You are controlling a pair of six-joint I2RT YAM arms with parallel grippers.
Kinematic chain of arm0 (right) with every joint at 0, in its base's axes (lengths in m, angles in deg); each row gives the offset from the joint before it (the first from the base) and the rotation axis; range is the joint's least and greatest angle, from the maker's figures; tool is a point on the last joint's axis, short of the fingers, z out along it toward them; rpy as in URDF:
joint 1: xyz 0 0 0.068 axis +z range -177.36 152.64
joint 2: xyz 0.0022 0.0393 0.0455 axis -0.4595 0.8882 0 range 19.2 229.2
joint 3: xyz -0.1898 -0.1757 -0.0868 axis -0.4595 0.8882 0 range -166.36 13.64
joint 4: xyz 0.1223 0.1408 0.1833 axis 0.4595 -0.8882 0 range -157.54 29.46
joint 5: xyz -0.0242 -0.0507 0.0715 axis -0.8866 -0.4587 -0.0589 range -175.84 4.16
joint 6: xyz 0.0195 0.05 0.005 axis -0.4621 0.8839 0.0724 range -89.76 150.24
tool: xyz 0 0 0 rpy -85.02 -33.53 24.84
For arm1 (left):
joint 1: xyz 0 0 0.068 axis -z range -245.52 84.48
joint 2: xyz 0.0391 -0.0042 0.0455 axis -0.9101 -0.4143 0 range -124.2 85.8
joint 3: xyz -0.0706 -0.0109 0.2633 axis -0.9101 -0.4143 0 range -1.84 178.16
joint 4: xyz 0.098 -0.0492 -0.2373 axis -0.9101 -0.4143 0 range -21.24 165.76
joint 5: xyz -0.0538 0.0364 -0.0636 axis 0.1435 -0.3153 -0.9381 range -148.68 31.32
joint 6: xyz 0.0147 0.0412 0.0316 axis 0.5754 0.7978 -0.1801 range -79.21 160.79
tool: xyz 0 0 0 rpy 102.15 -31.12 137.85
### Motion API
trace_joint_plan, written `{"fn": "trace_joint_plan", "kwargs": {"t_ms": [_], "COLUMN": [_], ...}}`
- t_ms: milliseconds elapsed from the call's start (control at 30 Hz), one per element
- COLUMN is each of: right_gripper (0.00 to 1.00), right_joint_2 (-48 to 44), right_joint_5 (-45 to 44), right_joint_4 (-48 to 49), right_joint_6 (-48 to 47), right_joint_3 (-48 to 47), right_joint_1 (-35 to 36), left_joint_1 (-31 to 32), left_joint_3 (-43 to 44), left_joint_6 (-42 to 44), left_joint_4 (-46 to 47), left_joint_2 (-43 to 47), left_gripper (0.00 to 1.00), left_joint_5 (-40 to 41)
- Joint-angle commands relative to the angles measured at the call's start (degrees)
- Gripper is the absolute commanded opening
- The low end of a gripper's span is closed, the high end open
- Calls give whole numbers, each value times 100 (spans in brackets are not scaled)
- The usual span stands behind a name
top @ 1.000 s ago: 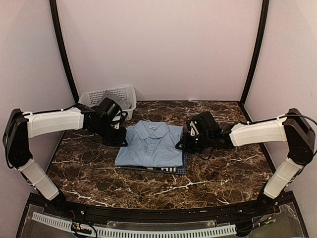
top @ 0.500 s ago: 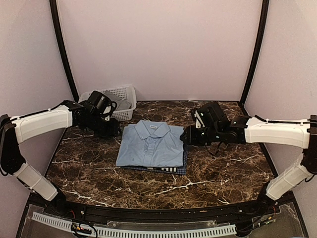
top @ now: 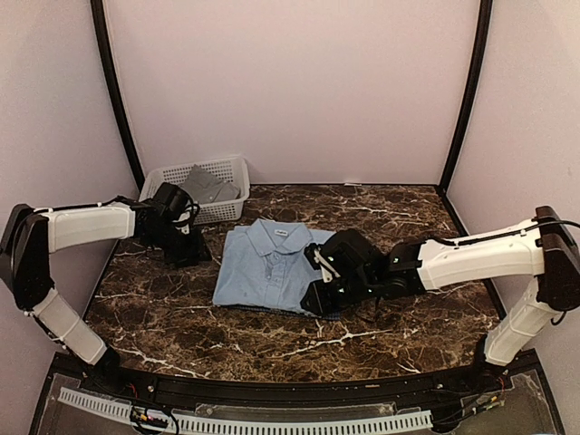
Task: Fold and stack the long sleeve shirts
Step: Move the square-folded shirt to the corner of the board.
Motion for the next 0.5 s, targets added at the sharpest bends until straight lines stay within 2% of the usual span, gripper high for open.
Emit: {"fn": "trace_joint_plan", "kwargs": {"t_ms": [0, 167, 300, 367, 467], "right_gripper": [21, 25, 33, 42, 64], "right_joint_2": [38, -142, -505, -785, -1207], "right_joint_5": [-2, -183, -157, -229, -659], "right_joint_4": [189, 287, 275, 259, 134], "right_joint_6": [290, 296, 218, 169, 51], "right_joint_3": [390, 376, 262, 201, 30], "right_joint_1": [-18, -16, -18, -16, -16], "left_joint_1": [-18, 108, 314, 404, 615], "left_joint_3": [-124, -137, 11, 45, 158], "left_joint_6": [-62, -70, -171, -242, -307], "left_joint_4": [388, 672, 666, 705, 701], "left_joint_2": [-360, -781, -1094, -1224, -1397], "left_gripper": [38, 38, 38, 38, 37], "left_joint_5": [-435, -644, -554, -522, -420]}}
